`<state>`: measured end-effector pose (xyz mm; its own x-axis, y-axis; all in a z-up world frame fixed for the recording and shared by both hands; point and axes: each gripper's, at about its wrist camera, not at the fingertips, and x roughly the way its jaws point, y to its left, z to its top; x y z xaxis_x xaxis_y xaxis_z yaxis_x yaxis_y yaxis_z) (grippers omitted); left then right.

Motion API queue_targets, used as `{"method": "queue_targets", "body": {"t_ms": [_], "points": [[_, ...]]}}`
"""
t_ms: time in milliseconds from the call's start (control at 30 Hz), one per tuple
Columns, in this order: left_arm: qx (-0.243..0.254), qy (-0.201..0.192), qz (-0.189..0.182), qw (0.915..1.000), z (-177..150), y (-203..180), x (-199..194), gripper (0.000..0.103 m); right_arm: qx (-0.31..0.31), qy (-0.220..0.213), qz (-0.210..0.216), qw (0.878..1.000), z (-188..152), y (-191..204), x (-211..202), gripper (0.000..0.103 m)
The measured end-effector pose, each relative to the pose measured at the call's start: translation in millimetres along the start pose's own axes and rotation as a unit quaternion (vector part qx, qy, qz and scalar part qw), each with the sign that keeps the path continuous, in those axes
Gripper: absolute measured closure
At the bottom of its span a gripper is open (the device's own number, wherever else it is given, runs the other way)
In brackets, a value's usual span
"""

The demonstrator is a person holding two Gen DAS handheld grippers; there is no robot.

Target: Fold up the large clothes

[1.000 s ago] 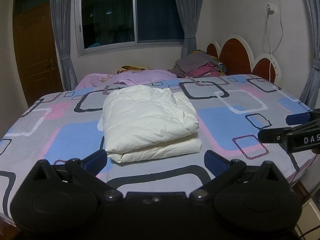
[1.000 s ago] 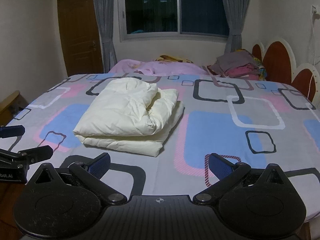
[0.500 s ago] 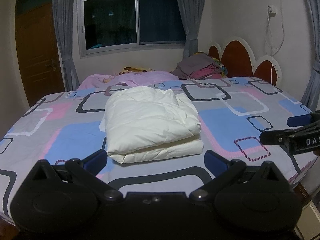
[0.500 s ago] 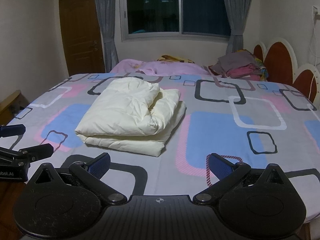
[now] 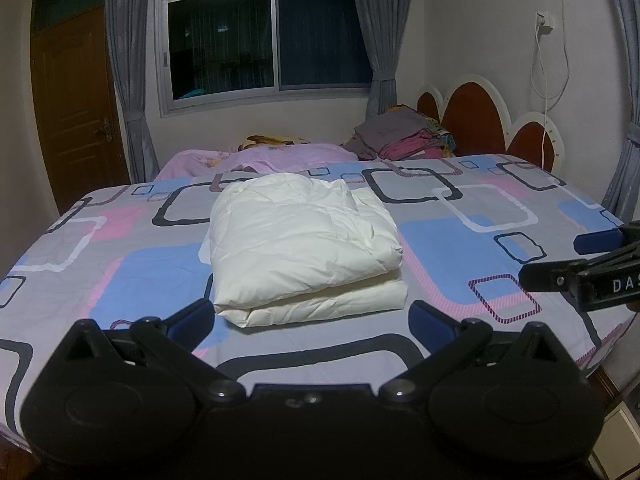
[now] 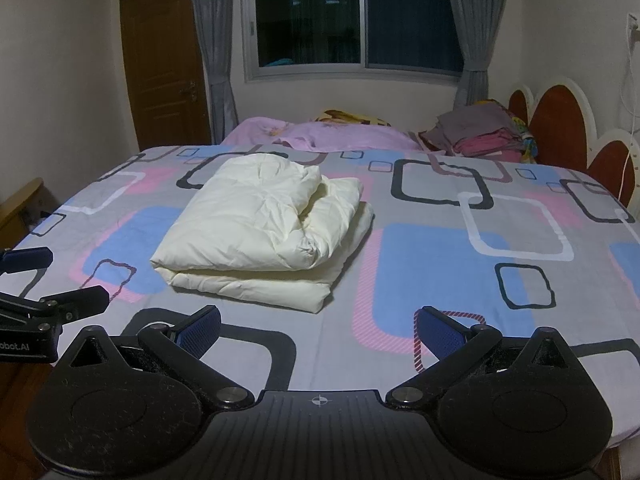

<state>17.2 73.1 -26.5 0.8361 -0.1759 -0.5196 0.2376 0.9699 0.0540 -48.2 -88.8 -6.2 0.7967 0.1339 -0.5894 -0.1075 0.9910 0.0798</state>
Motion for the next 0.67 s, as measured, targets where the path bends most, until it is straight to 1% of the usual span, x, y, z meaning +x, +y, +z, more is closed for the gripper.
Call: {"method": "queue_targets", "body": {"t_ms": [500,667], "points": [[0.003,-0.010,-0.018,0.9998,-1.2,-1.8,0.5,0.000,0.000,0.001,0.000,1.000,-0.4,-1.2,0.4,0.000],[0.007,-0.005,-0.017,0.9998,-1.2,-6.0,1.4,0.000,-0.001,-0.001,0.002,1.000,-0.3,-1.0,0.7,0.000]]}}
